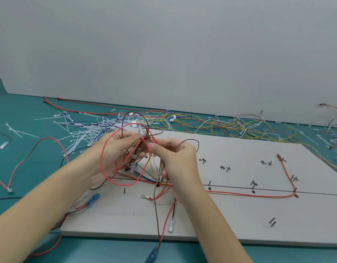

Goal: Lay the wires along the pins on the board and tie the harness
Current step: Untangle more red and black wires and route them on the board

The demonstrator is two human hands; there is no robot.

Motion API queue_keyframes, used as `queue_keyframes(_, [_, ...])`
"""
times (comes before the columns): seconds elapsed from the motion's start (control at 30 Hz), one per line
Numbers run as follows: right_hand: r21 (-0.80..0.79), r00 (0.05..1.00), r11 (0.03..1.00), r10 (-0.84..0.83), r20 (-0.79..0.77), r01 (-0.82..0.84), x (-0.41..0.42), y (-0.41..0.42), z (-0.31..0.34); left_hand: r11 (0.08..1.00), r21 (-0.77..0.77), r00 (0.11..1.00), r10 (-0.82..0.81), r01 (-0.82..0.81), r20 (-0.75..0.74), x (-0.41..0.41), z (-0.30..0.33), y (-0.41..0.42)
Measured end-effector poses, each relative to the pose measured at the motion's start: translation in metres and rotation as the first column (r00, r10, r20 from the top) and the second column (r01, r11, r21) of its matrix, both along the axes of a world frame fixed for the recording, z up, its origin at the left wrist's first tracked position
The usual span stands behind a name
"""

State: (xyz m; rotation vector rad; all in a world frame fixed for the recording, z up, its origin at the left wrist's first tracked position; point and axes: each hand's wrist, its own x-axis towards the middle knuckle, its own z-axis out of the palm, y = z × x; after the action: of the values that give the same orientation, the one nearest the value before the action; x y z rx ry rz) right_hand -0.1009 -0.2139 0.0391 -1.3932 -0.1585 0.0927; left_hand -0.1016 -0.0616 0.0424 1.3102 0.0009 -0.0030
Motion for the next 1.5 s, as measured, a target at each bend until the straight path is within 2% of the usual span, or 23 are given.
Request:
queue_keyframes(0.1, [0.058, 0.998, 0.998, -0.005, -0.058, 0.008, 0.001, -0.002, 0.001, 0.997, -0.067, 0.999, -0.027, 0.028, 0.019, 0.003, -0.003, 0.004])
queue_keyframes(0.23, [0.132, 0.991, 0.991, 0.04, -0.127, -0.023, 0.004, -0.005, 0.002, 0.993, -0.009, 0.988, -0.116, 0.117, 0.1, 0.002, -0.003, 0.004])
queue_keyframes(0.4, [0.114, 0.984, 0.99, 0.097, -0.149, -0.08, 0.002, -0.004, 0.0, 1.0, -0.003, 0.984, 0.03, -0.03, 0.177, 0.001, -0.002, 0.001])
queue_keyframes(0.47, [0.105, 0.983, 0.991, 0.101, -0.154, -0.086, 0.001, -0.004, 0.0, 0.992, 0.075, 0.97, 0.081, -0.101, 0.228, 0.001, -0.002, 0.0])
queue_keyframes(0.6, [0.082, 0.975, 0.986, 0.159, -0.157, -0.148, -0.002, -0.001, 0.002, 0.918, 0.295, 0.907, 0.134, -0.265, 0.4, 0.001, -0.002, -0.001])
queue_keyframes(0.7, [0.088, 0.966, 0.979, 0.196, -0.168, -0.183, -0.003, 0.0, 0.003, 0.815, 0.456, 0.852, 0.084, -0.357, 0.517, -0.001, -0.001, 0.0])
queue_keyframes(1.0, [0.061, 0.948, 0.971, 0.239, -0.212, -0.232, -0.003, -0.003, 0.011, 0.772, 0.557, 0.88, 0.008, -0.307, 0.474, -0.003, 0.005, 0.005])
queue_keyframes(1.1, [0.009, 0.958, 0.979, 0.202, -0.205, -0.204, -0.001, -0.006, 0.012, 0.664, 0.638, 0.85, -0.006, -0.39, 0.527, -0.002, 0.004, 0.007])
queue_keyframes(1.17, [-0.028, 0.971, 0.983, 0.175, -0.162, -0.182, 0.001, -0.009, 0.014, 0.626, 0.663, 0.842, -0.019, -0.411, 0.539, -0.002, 0.003, 0.008])
queue_keyframes(1.27, [0.046, 0.979, 0.986, 0.166, -0.117, -0.162, 0.005, -0.015, 0.017, 0.638, 0.665, 0.852, -0.028, -0.387, 0.523, -0.003, 0.001, 0.01])
queue_keyframes(1.37, [0.124, 0.992, 0.987, 0.111, -0.066, -0.102, 0.009, -0.023, 0.019, 0.702, 0.614, 0.866, 0.006, -0.36, 0.501, -0.003, 0.002, 0.011])
queue_keyframes(1.43, [0.207, 0.992, 0.973, 0.118, -0.047, -0.106, 0.01, -0.027, 0.02, 0.784, 0.535, 0.886, 0.04, -0.314, 0.461, -0.003, 0.005, 0.01])
queue_keyframes(1.5, [0.357, 0.978, 0.918, 0.202, -0.041, -0.175, 0.01, -0.029, 0.023, 0.881, 0.422, 0.929, 0.049, -0.213, 0.366, -0.003, 0.008, 0.009])
